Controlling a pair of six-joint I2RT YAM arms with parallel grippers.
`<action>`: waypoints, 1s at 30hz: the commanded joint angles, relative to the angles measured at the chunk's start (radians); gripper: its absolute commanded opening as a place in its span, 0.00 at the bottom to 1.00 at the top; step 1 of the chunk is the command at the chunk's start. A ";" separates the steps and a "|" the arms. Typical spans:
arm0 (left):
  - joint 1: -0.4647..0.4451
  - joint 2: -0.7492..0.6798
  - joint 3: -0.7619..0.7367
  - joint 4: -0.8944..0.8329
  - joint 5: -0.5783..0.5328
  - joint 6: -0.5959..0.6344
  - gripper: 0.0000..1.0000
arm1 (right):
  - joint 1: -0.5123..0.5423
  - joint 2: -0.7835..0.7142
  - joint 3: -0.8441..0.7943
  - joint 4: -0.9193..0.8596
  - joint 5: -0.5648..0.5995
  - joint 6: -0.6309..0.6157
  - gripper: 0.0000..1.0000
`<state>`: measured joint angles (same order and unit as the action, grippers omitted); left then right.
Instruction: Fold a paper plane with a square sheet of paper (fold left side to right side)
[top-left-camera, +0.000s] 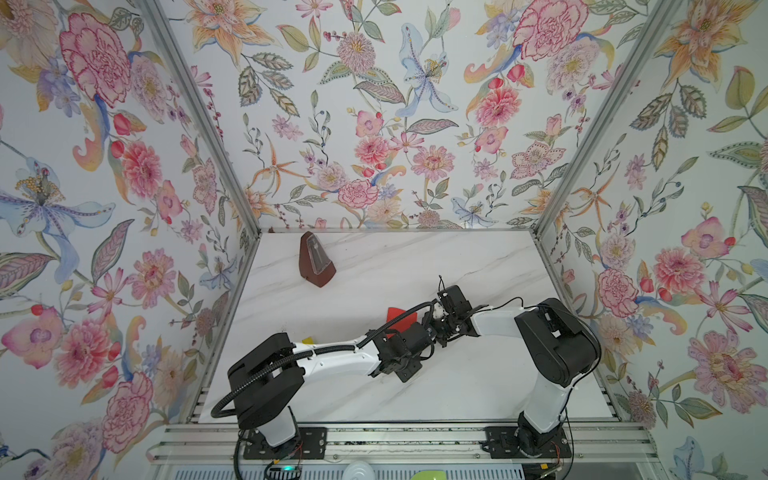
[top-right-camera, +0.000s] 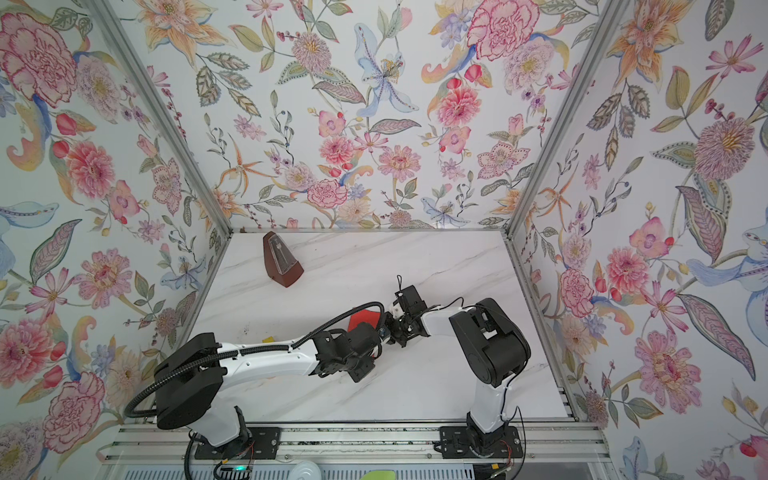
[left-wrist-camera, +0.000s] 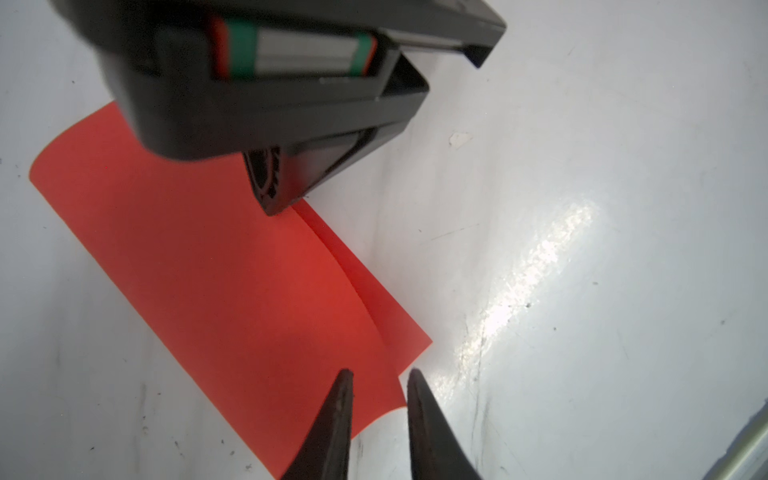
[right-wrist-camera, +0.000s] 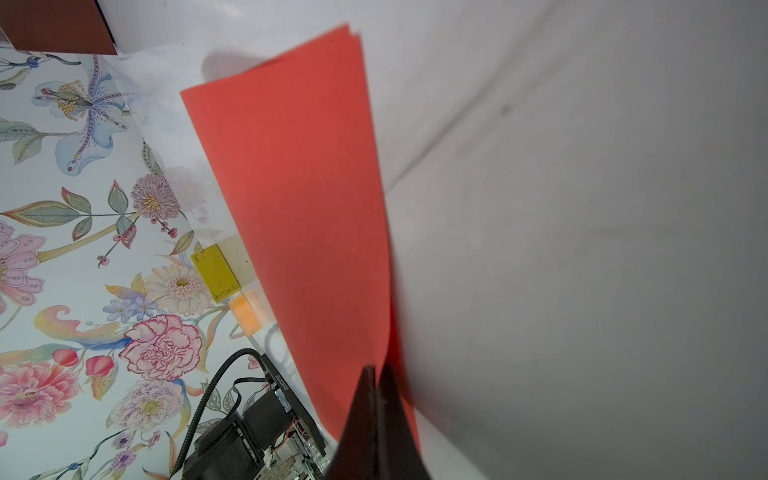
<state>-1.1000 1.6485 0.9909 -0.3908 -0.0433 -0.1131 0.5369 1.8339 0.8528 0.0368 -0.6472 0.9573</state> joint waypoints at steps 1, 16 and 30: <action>-0.006 -0.001 -0.011 -0.017 -0.016 -0.019 0.26 | 0.000 0.001 -0.016 -0.106 0.048 -0.012 0.00; 0.007 0.008 -0.015 -0.007 0.009 -0.031 0.14 | 0.000 0.003 -0.011 -0.108 0.048 -0.014 0.00; 0.018 0.035 -0.008 -0.006 0.022 -0.052 0.16 | -0.002 -0.003 -0.011 -0.114 0.052 -0.017 0.00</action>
<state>-1.0912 1.6779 0.9882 -0.3893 -0.0299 -0.1547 0.5369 1.8320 0.8528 0.0292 -0.6468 0.9543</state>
